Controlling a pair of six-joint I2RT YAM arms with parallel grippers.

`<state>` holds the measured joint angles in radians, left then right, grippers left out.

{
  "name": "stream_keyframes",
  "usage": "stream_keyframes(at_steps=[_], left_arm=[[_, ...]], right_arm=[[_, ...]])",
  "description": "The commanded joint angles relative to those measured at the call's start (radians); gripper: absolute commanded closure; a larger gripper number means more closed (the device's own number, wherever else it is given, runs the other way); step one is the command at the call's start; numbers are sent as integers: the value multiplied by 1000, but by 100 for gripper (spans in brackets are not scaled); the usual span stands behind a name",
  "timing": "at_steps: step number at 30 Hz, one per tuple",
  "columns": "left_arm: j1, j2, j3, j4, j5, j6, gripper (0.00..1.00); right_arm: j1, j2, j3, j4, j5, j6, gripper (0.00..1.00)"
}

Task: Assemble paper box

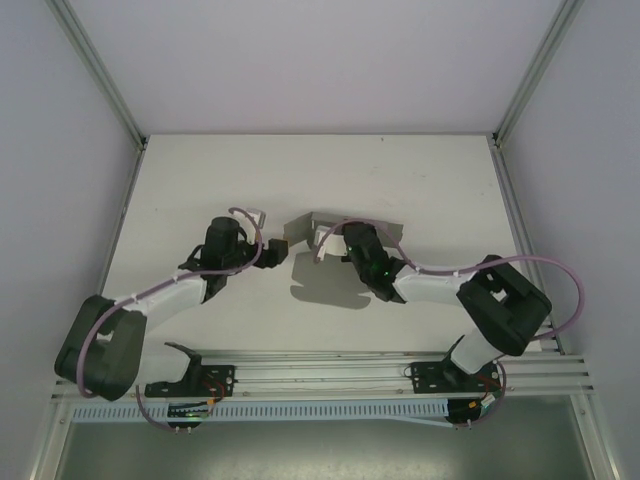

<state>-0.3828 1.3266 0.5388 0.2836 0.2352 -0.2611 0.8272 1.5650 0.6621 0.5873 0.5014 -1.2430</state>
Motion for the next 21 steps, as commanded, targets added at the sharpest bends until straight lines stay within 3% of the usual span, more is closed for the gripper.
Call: stream_keyframes(at_steps=[1, 6, 13, 16, 21], left_arm=[[79, 16, 49, -29, 31, -47, 11], [123, 65, 84, -41, 7, -6, 8], [123, 278, 156, 58, 293, 91, 19], [122, 360, 198, 56, 345, 108, 27], [90, 433, 193, 178, 584, 166, 29]], right_arm=[[-14, 44, 18, 94, -82, -65, 100], [-27, 106, 4, 175, -91, -88, 100], [-32, 118, 1, 200, -94, -88, 100], [-27, 107, 2, 178, -95, -70, 100], [-17, 104, 6, 149, -72, -68, 100]])
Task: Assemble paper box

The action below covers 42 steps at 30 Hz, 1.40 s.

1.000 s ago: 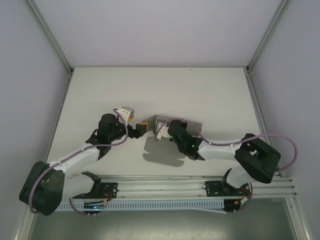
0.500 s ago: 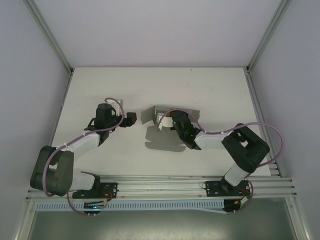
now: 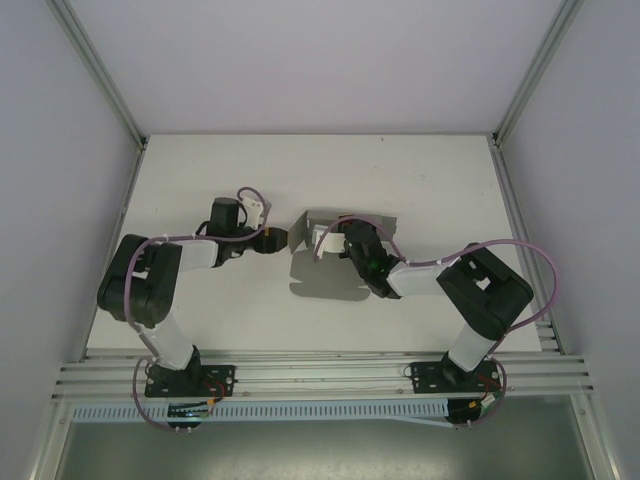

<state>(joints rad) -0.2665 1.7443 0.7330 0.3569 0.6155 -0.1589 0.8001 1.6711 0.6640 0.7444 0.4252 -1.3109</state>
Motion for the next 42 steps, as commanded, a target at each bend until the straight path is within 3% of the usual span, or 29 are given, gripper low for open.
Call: stream_keyframes(at_steps=[1, 9, 14, 17, 19, 30, 38, 42], left_arm=[[-41, 16, -10, 128, 220, 83, 28], [-96, 97, 60, 115, 242, 147, 29], [-105, 134, 119, 105, 111, 149, 38], [-105, 152, 138, 125, 63, 139, 37], [-105, 172, 160, 133, 83, 141, 31], [-106, 251, 285, 105, 135, 169, 21], [-111, 254, 252, 176, 304, 220, 20], [-122, 259, 267, 126, 236, 261, 26]], right_arm=[[12, -3, 6, -12, 8, 2, 100], [25, -2, 13, -48, 15, 18, 100], [30, -8, 15, -64, 11, 28, 100], [37, -16, 20, -108, -6, 50, 100], [37, -16, 22, -126, -20, 64, 100], [46, 3, 66, -284, -99, 147, 100], [29, 15, 75, -295, -108, 173, 100], [28, 17, 75, -297, -96, 164, 100]])
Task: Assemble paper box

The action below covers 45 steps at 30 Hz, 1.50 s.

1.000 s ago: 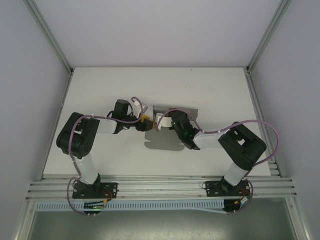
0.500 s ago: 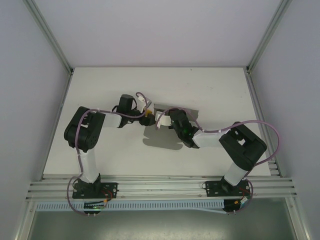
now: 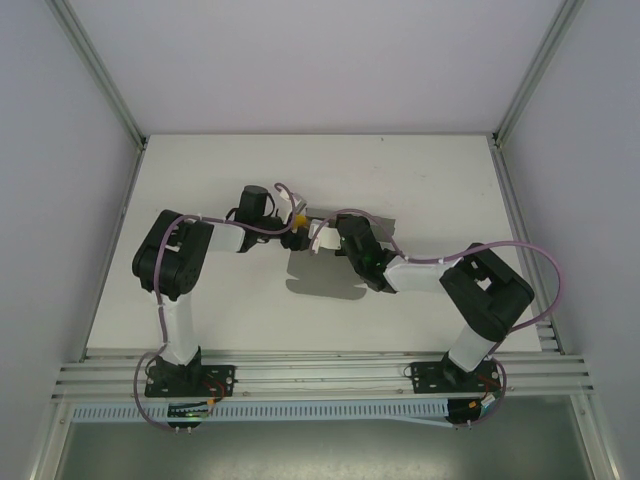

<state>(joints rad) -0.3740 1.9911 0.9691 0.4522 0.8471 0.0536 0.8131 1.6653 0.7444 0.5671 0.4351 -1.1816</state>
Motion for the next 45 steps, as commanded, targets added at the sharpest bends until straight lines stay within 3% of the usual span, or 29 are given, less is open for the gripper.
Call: stream_keyframes(at_steps=[1, 9, 16, 17, 26, 31, 41, 45], left_arm=[[-14, 14, 32, 21, -17, 51, 29], [-29, -39, -59, 125, -316, -55, 64], [-72, -93, -156, 219, -460, -100, 78], [-74, -95, -172, 253, -479, -121, 84], [-74, -96, -193, 304, -439, -116, 100], [-74, -107, -204, 300, -389, -64, 100], [-74, -101, -198, 257, -315, -5, 100], [-75, -112, -202, 241, -289, 24, 100]], right_arm=[[17, 21, -7, -121, -104, 37, 100], [27, 8, -16, -127, -60, 49, 100], [54, 3, -33, -91, 40, 110, 100], [63, 1, -38, -86, 46, 120, 100], [60, -61, -43, -142, 73, 191, 98], [18, -118, -26, -201, 55, 203, 81], [-125, -144, 51, -224, -46, 120, 75], [-166, -178, 46, -159, -123, 81, 63]])
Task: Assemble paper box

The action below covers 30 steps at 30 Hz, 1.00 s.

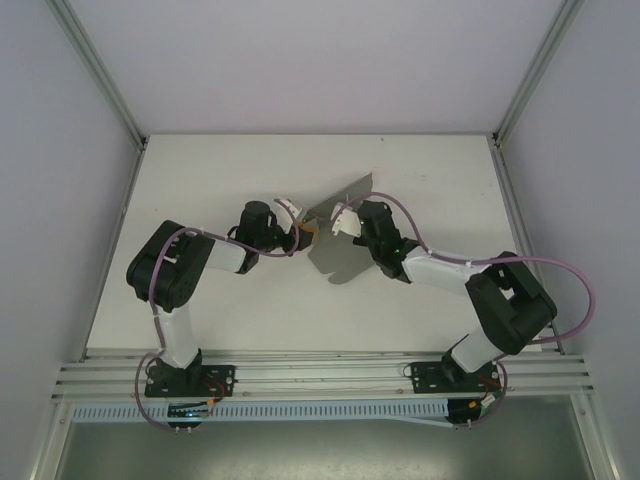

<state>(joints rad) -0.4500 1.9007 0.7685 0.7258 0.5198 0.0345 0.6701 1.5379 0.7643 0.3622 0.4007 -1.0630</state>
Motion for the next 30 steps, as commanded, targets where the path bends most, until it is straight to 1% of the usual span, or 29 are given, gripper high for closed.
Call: stream_keyframes(at_steps=[1, 3, 4, 5, 6, 7, 9, 12, 14, 16, 18, 19, 20, 21, 22, 25, 29, 30], left_arm=[[3, -23, 0, -33, 44, 44, 100], [1, -24, 8, -43, 63, 55, 100], [2, -23, 12, -49, 67, 56, 100], [2, -22, 16, -57, 71, 60, 100], [2, -19, 20, -66, 74, 62, 99], [2, -18, 22, -69, 74, 65, 99], [2, -14, 26, -73, 82, 68, 99], [2, -5, 36, -86, 89, 66, 99], [2, -2, 44, -100, 94, 70, 98], [2, -1, 49, -111, 91, 74, 98], [2, -5, 52, -124, 82, 76, 98], [2, -7, 51, -123, 83, 76, 98], [2, -11, 47, -120, 82, 77, 98], [2, -12, 47, -118, 86, 78, 98], [2, -10, 48, -118, 90, 80, 97], [2, -3, 59, -118, 99, 76, 97], [2, -8, 63, -127, 94, 75, 95], [2, -14, 57, -119, 92, 67, 93]], right_arm=[[-47, -59, 36, 33, -135, -34, 58], [-102, -59, 103, -80, -243, 0, 49], [-145, -53, 147, -161, -307, 6, 47], [-177, -42, 182, -239, -391, -10, 29], [-202, -29, 202, -282, -467, -57, 1], [-210, -14, 208, -272, -495, -79, 1], [-218, 32, 243, -269, -508, -123, 1], [-237, 116, 332, -355, -543, -181, 1], [-243, 165, 381, -358, -551, -209, 1], [-244, 206, 461, -446, -576, -226, 2], [-242, 230, 522, -532, -594, -236, 8], [-242, 235, 530, -544, -591, -245, 12], [-243, 236, 532, -545, -585, -247, 19], [-243, 237, 532, -553, -583, -255, 27], [-246, 240, 533, -558, -584, -252, 38], [-243, 260, 546, -590, -570, -255, 66], [-226, 240, 515, -619, -527, -255, 97], [-223, 224, 496, -608, -521, -252, 100]])
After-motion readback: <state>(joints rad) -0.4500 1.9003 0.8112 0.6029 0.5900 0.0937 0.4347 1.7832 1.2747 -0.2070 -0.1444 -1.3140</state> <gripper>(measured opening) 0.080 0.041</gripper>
